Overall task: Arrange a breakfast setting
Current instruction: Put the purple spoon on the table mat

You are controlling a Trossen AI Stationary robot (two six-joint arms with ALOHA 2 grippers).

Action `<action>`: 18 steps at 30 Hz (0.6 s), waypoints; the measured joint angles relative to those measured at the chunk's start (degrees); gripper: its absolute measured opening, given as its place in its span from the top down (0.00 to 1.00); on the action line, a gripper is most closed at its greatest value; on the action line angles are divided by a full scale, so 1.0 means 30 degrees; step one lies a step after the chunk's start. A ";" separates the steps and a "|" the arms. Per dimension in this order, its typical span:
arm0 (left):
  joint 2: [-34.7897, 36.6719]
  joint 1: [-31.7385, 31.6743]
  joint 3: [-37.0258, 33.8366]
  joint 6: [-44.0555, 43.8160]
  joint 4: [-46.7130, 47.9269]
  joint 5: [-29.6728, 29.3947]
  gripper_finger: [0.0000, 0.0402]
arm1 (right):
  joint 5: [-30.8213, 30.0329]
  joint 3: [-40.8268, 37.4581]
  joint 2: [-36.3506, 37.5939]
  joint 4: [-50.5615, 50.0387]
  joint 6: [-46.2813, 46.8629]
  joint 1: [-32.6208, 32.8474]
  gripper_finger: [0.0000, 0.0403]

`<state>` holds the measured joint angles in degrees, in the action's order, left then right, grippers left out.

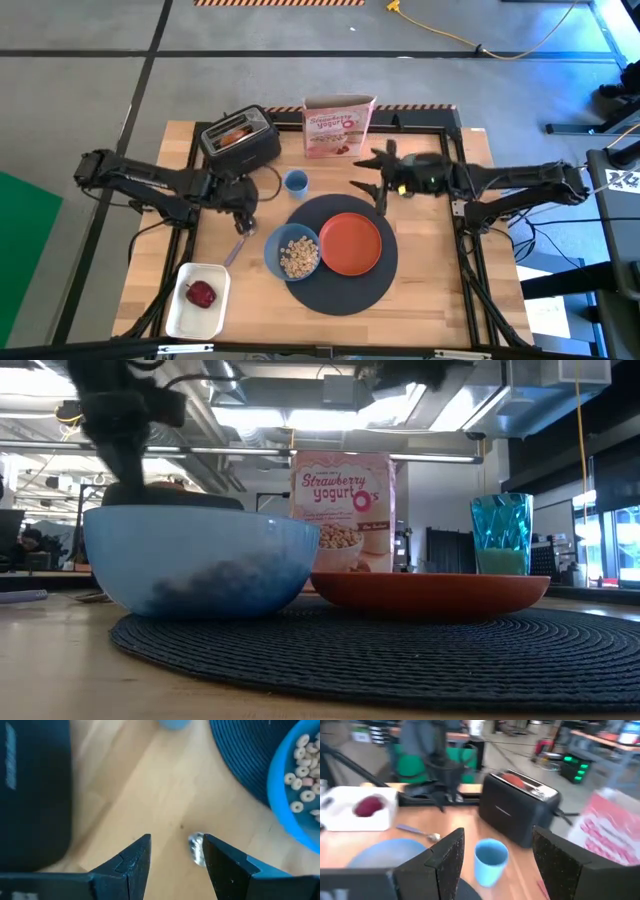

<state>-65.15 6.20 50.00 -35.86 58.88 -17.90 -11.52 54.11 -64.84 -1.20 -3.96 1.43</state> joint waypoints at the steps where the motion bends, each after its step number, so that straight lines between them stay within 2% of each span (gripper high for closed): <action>1: 0.0009 0.0355 -0.0264 -0.0690 -0.0075 0.0002 0.57 | -0.1117 -0.0492 0.0211 0.0190 0.0068 0.0537 0.46; 5: -0.0142 0.1709 -0.1323 -0.3568 -0.0394 -0.0003 0.57 | -0.5163 -0.1313 0.1015 0.0639 -0.0523 0.2509 0.46; 8: -0.0129 0.2715 -0.2375 -0.5776 -0.1118 0.0107 0.57 | -0.7145 -0.1212 0.1656 0.0547 -0.1071 0.3457 0.46; 13: -0.0149 0.3888 -0.4260 -0.8693 -0.3187 0.1214 0.57 | -0.8184 -0.1202 0.2460 0.0306 -0.1337 0.4452 0.46; 18: -0.0153 0.4754 -0.5397 -1.0500 -0.4998 0.1469 0.57 | -0.8328 -0.1209 0.2500 -0.0951 -0.1193 0.4389 0.46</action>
<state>-65.61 20.46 33.81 -67.36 43.89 -13.49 -36.50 50.48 -57.34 -4.05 -7.54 14.60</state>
